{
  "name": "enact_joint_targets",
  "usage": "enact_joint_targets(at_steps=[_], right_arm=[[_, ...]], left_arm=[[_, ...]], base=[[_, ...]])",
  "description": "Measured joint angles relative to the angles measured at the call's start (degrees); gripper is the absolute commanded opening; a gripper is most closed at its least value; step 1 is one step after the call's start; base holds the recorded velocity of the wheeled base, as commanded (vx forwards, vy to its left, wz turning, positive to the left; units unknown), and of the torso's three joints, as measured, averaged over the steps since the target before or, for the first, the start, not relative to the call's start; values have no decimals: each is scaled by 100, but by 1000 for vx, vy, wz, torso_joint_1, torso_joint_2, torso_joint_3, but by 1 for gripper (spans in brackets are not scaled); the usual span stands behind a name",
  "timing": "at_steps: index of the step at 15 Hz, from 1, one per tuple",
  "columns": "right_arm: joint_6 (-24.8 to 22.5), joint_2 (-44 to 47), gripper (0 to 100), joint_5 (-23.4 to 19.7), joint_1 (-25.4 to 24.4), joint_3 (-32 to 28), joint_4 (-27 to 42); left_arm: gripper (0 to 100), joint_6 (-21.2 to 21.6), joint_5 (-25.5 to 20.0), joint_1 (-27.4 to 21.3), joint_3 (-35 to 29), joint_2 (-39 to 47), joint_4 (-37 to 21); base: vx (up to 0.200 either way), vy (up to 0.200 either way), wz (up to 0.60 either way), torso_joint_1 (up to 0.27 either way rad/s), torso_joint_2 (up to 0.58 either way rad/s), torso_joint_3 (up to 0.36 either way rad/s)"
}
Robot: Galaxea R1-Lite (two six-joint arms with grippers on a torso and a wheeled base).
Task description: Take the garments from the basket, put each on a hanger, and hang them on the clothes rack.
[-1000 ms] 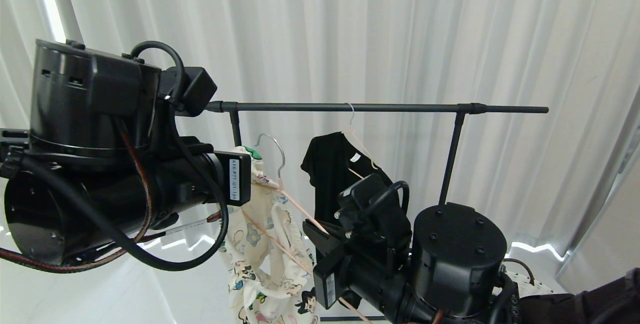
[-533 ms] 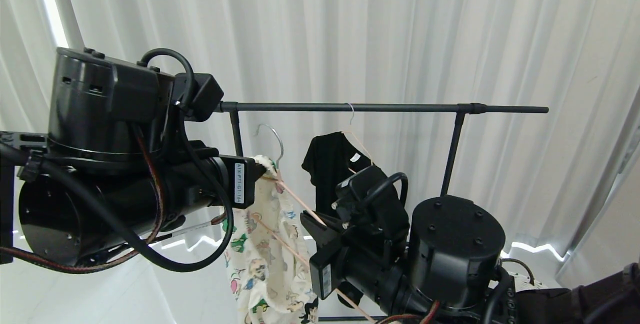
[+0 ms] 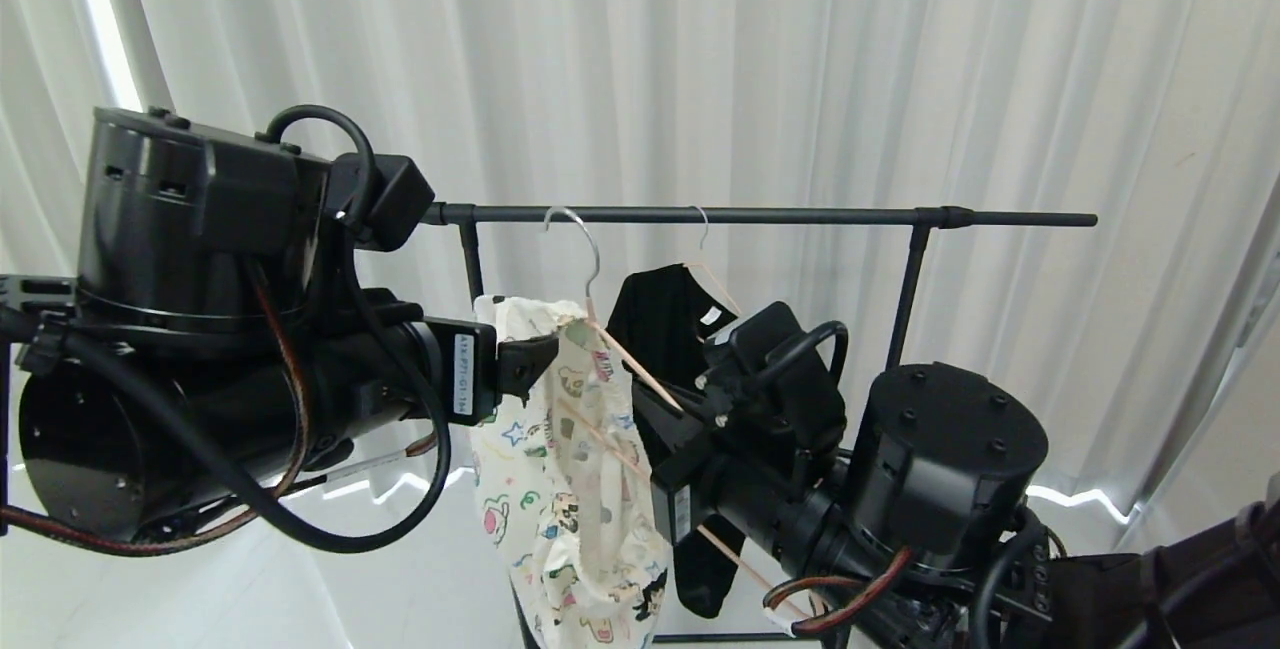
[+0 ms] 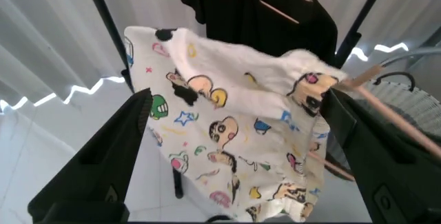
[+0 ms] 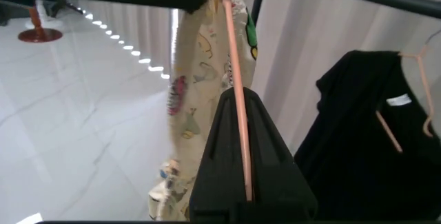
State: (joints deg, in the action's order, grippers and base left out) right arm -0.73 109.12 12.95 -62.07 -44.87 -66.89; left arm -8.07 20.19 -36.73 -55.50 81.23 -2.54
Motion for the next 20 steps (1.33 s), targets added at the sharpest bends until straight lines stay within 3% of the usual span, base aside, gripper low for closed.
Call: enact_joint_targets(at_steps=[2, 7, 10, 12, 14, 16, 18, 20], right_arm=[[-74, -11, 0, -15, 124, 105, -228], [-195, -38, 0, -59, 146, 245, -328], [-321, -289, 0, -783, 180, 920, -553], [-471, -653, 0, -1349, 286, 1687, -723], [-646, -1122, 0, -2109, 347, 2581, -800], [-859, -1563, 0, -2673, 339, 3327, -829], [-947, -1808, 0, -2786, 74, 3623, -874], [-1057, -1913, 0, -2792, -284, 3713, -936]], left_arm=[[100, 325, -51, -28, 289, -201, 0], [100, 558, -201, -262, 617, -457, 388], [100, 872, -402, -249, 1664, -769, 553], [100, 1351, -561, -271, 2488, -1246, 953], [100, 2274, -1095, -310, 3093, -1814, 1189], [100, 3401, -2171, -395, 3541, -2349, 1257], [100, 4014, -2911, -467, 3779, -2654, 1269], [100, 4164, -3135, -605, 3828, -2699, 1274]], base=[[0, 0, 0, 0, 0, 0], [0, 0, 0, 0, 0, 0], [0, 0, 0, 0, 0, 0], [0, 0, 0, 0, 0, 0], [0, 0, 0, 0, 0, 0], [0, 0, 0, 0, 0, 0], [0, 0, 0, 0, 0, 0], [0, 0, 0, 0, 0, 0]])
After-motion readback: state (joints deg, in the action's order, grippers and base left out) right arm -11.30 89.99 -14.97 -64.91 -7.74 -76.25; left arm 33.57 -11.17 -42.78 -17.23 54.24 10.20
